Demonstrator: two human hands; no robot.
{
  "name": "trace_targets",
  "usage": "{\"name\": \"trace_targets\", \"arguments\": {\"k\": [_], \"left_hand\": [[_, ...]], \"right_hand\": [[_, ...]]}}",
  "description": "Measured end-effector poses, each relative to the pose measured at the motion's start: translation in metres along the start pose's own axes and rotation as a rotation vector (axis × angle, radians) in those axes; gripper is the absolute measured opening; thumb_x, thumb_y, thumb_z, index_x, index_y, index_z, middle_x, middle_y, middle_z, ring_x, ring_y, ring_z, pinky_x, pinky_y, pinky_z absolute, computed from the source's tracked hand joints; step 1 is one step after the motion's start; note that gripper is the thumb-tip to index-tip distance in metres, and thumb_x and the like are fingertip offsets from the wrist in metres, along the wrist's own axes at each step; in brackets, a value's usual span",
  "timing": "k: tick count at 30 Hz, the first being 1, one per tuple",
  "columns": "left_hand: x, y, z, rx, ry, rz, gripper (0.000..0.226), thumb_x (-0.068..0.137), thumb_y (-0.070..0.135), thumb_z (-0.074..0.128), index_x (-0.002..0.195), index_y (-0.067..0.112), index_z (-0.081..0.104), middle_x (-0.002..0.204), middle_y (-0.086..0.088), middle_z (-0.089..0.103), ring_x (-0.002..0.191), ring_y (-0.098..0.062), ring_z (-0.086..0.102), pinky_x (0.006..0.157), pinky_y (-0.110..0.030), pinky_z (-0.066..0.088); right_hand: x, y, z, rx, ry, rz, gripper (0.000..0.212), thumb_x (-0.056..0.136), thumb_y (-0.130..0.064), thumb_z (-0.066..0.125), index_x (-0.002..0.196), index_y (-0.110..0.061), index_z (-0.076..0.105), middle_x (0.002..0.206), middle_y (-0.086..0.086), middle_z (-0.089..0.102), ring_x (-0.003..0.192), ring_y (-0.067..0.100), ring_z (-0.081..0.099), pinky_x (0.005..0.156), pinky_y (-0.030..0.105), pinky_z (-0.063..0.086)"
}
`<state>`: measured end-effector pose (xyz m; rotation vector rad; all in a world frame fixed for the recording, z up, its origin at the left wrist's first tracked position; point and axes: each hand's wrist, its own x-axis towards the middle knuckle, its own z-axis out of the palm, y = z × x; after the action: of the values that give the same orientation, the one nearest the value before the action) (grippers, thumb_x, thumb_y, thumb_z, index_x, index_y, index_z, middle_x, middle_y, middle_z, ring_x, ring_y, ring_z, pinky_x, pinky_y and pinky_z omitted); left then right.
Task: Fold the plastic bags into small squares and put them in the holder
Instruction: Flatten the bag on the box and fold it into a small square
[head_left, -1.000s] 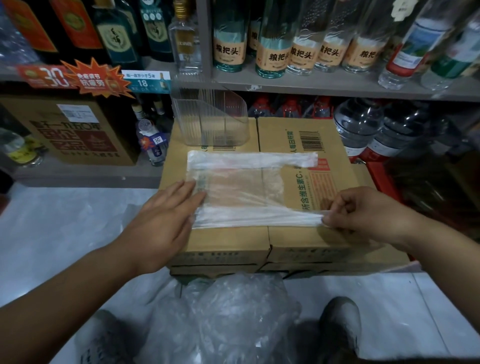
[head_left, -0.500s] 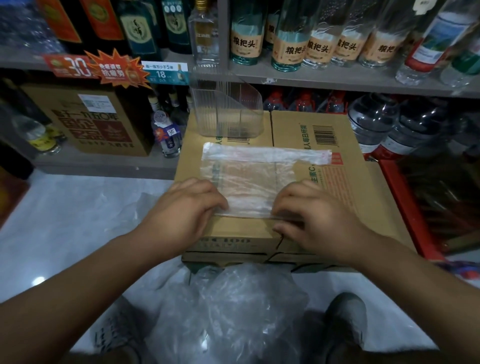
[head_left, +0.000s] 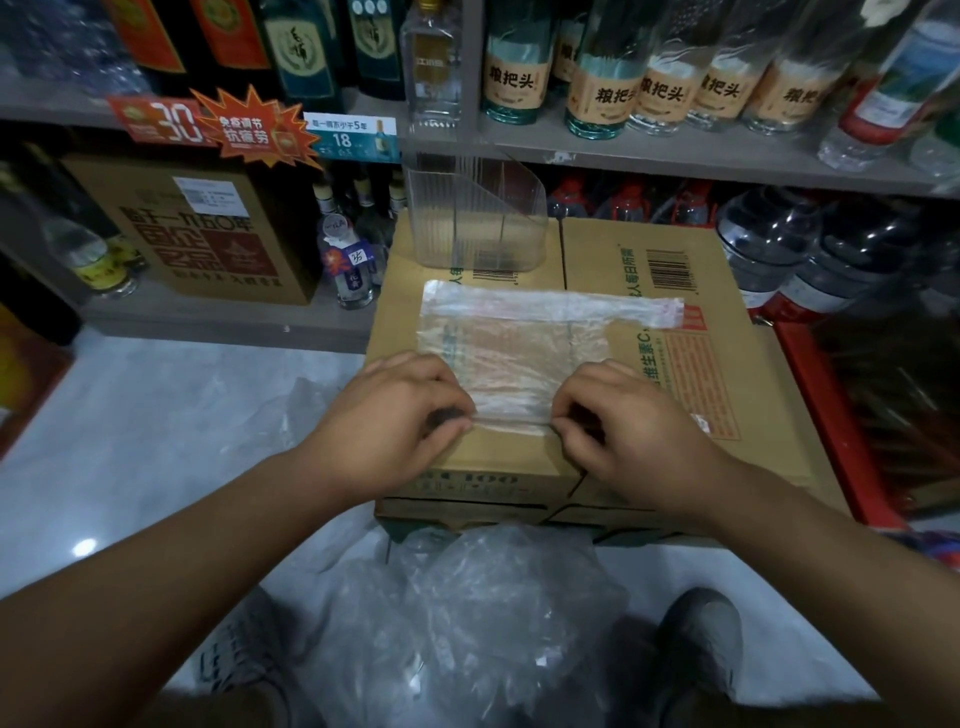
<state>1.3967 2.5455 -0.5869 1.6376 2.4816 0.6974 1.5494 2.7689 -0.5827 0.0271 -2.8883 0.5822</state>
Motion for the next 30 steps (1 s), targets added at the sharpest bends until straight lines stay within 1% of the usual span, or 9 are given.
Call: {"name": "trace_targets", "arguments": {"k": [5, 8, 12, 15, 19, 22, 24, 28, 30], "left_hand": [[0.001, 0.001, -0.001, -0.065, 0.012, -0.033, 0.021, 0.095, 0.037, 0.060, 0.103, 0.026, 0.077, 0.097, 0.011, 0.067, 0.095, -0.013, 0.060, 0.084, -0.039, 0.054], [0.002, 0.000, -0.001, -0.062, 0.014, -0.025, 0.015, 0.098, 0.029, 0.063, 0.105, 0.024, 0.076, 0.099, 0.011, 0.068, 0.097, -0.012, 0.060, 0.086, -0.039, 0.053], [0.003, 0.002, -0.002, -0.092, 0.036, -0.074, 0.031, 0.099, 0.041, 0.049, 0.111, 0.025, 0.073, 0.103, 0.013, 0.068, 0.100, -0.011, 0.059, 0.089, -0.037, 0.052], [0.001, 0.003, -0.004, -0.068, 0.033, -0.067, 0.044, 0.090, 0.058, 0.052, 0.114, 0.025, 0.070, 0.105, 0.011, 0.067, 0.101, -0.012, 0.059, 0.086, -0.033, 0.050], [0.005, 0.004, -0.006, 0.005, 0.065, -0.054, 0.019, 0.092, 0.034, 0.066, 0.107, 0.024, 0.072, 0.103, 0.008, 0.069, 0.098, -0.017, 0.063, 0.085, -0.037, 0.051], [0.009, 0.007, -0.011, -0.132, 0.131, -0.156, 0.011, 0.097, 0.026, 0.063, 0.100, 0.024, 0.074, 0.097, 0.014, 0.071, 0.091, -0.002, 0.063, 0.082, -0.027, 0.052], [0.013, 0.010, -0.016, -0.257, 0.133, -0.259, 0.008, 0.096, 0.025, 0.066, 0.099, 0.026, 0.073, 0.095, 0.018, 0.071, 0.092, 0.004, 0.062, 0.080, -0.018, 0.049], [0.024, 0.014, -0.025, -0.609, 0.157, -0.440, 0.027, 0.086, 0.029, 0.080, 0.108, 0.028, 0.065, 0.098, -0.001, 0.069, 0.085, -0.015, 0.068, 0.079, -0.031, 0.055], [0.031, 0.013, -0.028, -0.640, 0.167, -0.529, 0.036, 0.082, 0.032, 0.083, 0.111, 0.028, 0.062, 0.102, -0.009, 0.068, 0.083, -0.023, 0.068, 0.078, -0.040, 0.058]], "right_hand": [[-0.002, -0.001, 0.001, -0.052, -0.003, -0.030, 0.021, 0.087, -0.041, 0.068, 0.095, -0.022, 0.065, 0.091, -0.007, 0.059, 0.088, 0.016, 0.051, 0.075, 0.030, 0.044], [-0.001, 0.000, 0.002, -0.093, 0.008, -0.046, 0.010, 0.089, -0.028, 0.070, 0.093, -0.019, 0.067, 0.089, -0.004, 0.061, 0.087, 0.021, 0.054, 0.073, 0.036, 0.049], [0.000, -0.001, 0.001, -0.114, 0.023, -0.023, 0.002, 0.091, -0.019, 0.068, 0.092, -0.018, 0.069, 0.087, -0.003, 0.065, 0.086, 0.022, 0.057, 0.072, 0.033, 0.047], [0.001, -0.004, -0.003, -0.078, 0.007, 0.023, 0.011, 0.092, -0.025, 0.059, 0.094, -0.019, 0.069, 0.088, -0.004, 0.067, 0.087, 0.021, 0.059, 0.074, 0.033, 0.048], [0.006, -0.010, -0.014, -0.040, -0.019, 0.063, 0.017, 0.095, -0.032, 0.054, 0.099, -0.022, 0.068, 0.093, -0.007, 0.067, 0.091, 0.018, 0.058, 0.077, 0.036, 0.050], [0.013, -0.018, -0.027, -0.056, -0.034, 0.083, 0.027, 0.095, -0.045, 0.053, 0.106, -0.024, 0.067, 0.098, -0.008, 0.066, 0.094, 0.015, 0.057, 0.079, 0.036, 0.050], [0.018, -0.022, -0.034, -0.069, -0.020, 0.075, 0.019, 0.096, -0.036, 0.057, 0.105, -0.023, 0.067, 0.098, -0.007, 0.067, 0.093, 0.015, 0.058, 0.081, 0.040, 0.052], [0.036, -0.027, -0.053, -0.022, 0.028, 0.128, 0.014, 0.099, -0.030, 0.054, 0.102, -0.025, 0.066, 0.095, -0.009, 0.066, 0.089, 0.012, 0.058, 0.078, 0.038, 0.051], [0.049, -0.022, -0.060, 0.009, 0.034, 0.170, 0.012, 0.100, -0.029, 0.057, 0.103, -0.024, 0.067, 0.094, -0.011, 0.066, 0.087, 0.010, 0.059, 0.075, 0.034, 0.050]]}}
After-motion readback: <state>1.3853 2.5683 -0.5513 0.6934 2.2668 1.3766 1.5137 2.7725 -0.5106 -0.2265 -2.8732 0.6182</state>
